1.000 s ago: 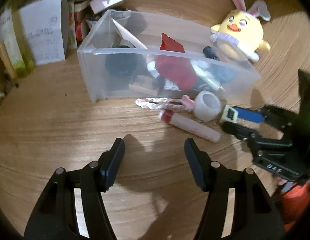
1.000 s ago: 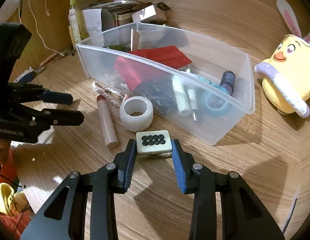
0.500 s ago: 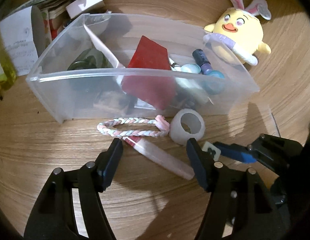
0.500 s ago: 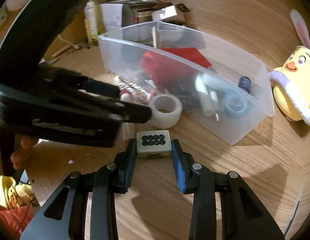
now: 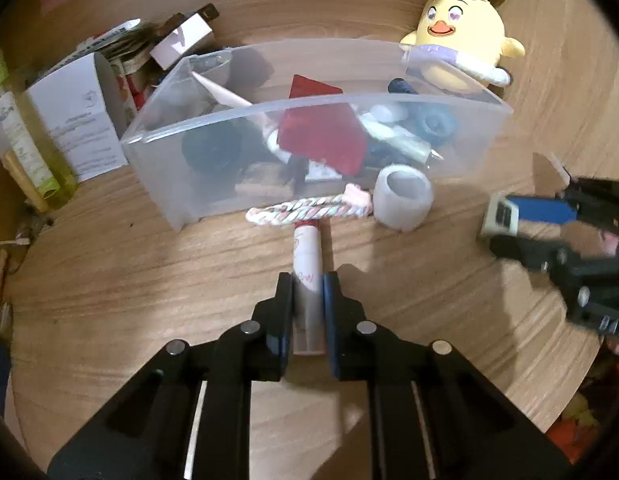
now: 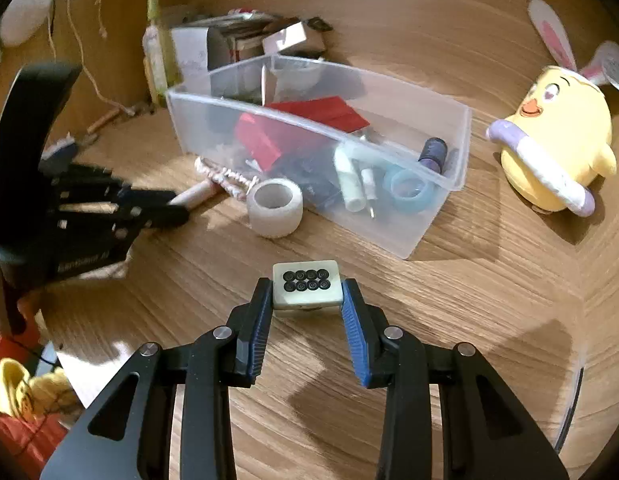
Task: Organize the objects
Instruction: 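Lower the lipstick tube and dotted box into the bin and open both grippers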
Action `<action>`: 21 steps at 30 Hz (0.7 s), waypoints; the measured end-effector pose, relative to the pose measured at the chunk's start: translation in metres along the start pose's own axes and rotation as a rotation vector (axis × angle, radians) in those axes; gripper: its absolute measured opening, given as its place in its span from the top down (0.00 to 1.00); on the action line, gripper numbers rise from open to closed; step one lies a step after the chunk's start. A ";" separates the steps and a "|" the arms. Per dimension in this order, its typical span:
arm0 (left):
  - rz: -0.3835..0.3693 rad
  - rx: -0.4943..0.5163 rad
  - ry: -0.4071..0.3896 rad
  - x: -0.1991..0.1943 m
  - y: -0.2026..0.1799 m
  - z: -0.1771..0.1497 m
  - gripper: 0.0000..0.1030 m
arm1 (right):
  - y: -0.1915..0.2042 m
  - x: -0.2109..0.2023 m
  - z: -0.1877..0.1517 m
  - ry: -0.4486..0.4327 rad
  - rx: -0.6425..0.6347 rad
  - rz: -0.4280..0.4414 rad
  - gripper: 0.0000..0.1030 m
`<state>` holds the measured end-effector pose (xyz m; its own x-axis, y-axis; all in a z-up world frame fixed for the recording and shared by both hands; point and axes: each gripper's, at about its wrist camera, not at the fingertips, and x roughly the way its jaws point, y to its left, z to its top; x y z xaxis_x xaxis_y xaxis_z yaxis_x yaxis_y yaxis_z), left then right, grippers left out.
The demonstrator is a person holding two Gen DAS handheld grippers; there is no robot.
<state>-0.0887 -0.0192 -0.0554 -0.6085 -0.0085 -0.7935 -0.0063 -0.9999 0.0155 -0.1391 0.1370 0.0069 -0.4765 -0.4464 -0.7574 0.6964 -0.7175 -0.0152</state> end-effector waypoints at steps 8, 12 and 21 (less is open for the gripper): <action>0.003 0.012 -0.041 -0.019 -0.010 -0.014 0.86 | -0.002 -0.012 0.006 -0.050 0.066 0.032 0.69; -0.015 0.005 -0.093 -0.035 -0.015 -0.011 0.86 | -0.002 -0.021 0.011 -0.083 0.088 0.040 0.69; -0.061 -0.016 -0.203 -0.066 -0.016 0.005 0.86 | -0.006 -0.039 0.028 -0.157 0.123 0.046 0.69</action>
<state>-0.0523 -0.0022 0.0001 -0.7546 0.0539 -0.6539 -0.0368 -0.9985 -0.0398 -0.1403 0.1433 0.0548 -0.5302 -0.5517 -0.6439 0.6533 -0.7499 0.1045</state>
